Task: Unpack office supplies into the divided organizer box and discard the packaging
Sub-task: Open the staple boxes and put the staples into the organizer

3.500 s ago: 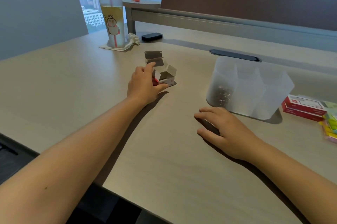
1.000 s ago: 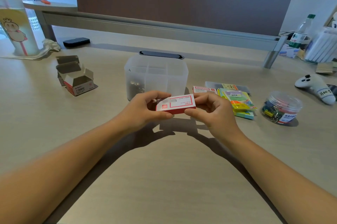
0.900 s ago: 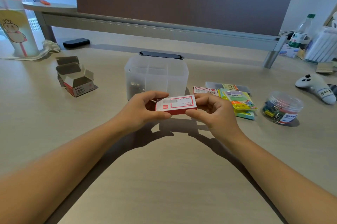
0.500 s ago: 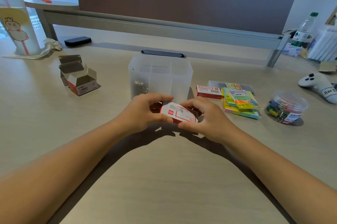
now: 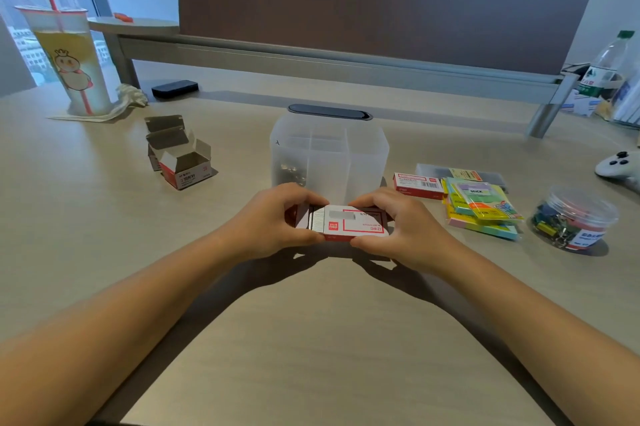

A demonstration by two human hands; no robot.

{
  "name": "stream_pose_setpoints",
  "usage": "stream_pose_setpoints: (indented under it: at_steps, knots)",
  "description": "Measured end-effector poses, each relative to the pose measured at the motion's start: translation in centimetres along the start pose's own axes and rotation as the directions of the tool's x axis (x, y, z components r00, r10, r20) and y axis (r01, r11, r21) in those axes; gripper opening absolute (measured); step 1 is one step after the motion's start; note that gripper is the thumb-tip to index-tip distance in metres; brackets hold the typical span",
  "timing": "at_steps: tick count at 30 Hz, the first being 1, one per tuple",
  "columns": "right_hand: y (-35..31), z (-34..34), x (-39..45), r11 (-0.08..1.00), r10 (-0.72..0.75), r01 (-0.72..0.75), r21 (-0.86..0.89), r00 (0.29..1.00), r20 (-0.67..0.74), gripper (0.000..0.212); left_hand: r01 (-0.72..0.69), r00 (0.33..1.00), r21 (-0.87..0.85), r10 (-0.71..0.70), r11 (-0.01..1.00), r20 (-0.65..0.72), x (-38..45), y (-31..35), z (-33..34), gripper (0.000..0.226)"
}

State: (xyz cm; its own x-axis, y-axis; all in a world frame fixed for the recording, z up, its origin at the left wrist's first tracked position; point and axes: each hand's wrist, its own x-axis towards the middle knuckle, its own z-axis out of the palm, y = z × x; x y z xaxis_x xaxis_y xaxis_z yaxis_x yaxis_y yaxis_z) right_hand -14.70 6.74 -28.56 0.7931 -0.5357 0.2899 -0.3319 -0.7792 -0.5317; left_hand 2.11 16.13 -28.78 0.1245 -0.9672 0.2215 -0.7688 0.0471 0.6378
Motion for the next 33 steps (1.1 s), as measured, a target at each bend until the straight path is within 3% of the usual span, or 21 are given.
stream_pose_setpoints:
  at_steps: [4,13,19,24,28,33]
  knots:
    - [0.4,0.6,0.1,1.0,0.004,-0.004,-0.016,0.999,0.037,0.048,0.033,0.999,0.076,-0.033,0.997,-0.004,-0.8,-1.4,-1.0,0.045]
    - [0.7,1.1,0.2,0.998,0.043,-0.039,-0.053,0.997,0.072,0.048,0.122,0.989,0.03,-0.12,0.992,-0.081,-2.4,-3.3,-3.7,0.039]
    - [0.3,1.4,0.5,0.989,0.05,-0.036,-0.143,0.995,0.092,0.057,0.107,0.989,0.009,-0.106,0.994,-0.106,-2.6,-2.9,-3.5,0.039]
    - [-2.2,0.8,1.6,1.0,-0.011,0.012,0.007,0.991,-0.133,0.044,0.073,0.99,-0.015,-0.074,0.997,-0.116,-1.9,-1.6,-3.3,0.04]
    - [-4.3,0.5,3.7,0.997,0.039,-0.031,0.075,0.994,-0.106,0.036,0.061,0.993,-0.026,-0.063,0.998,-0.102,-1.0,-0.3,-4.1,0.042]
    - [-5.0,-0.6,5.8,0.98,0.082,-0.064,0.191,0.993,-0.084,0.014,0.097,0.992,-0.175,-0.109,0.98,-0.06,0.2,1.0,-5.8,0.042]
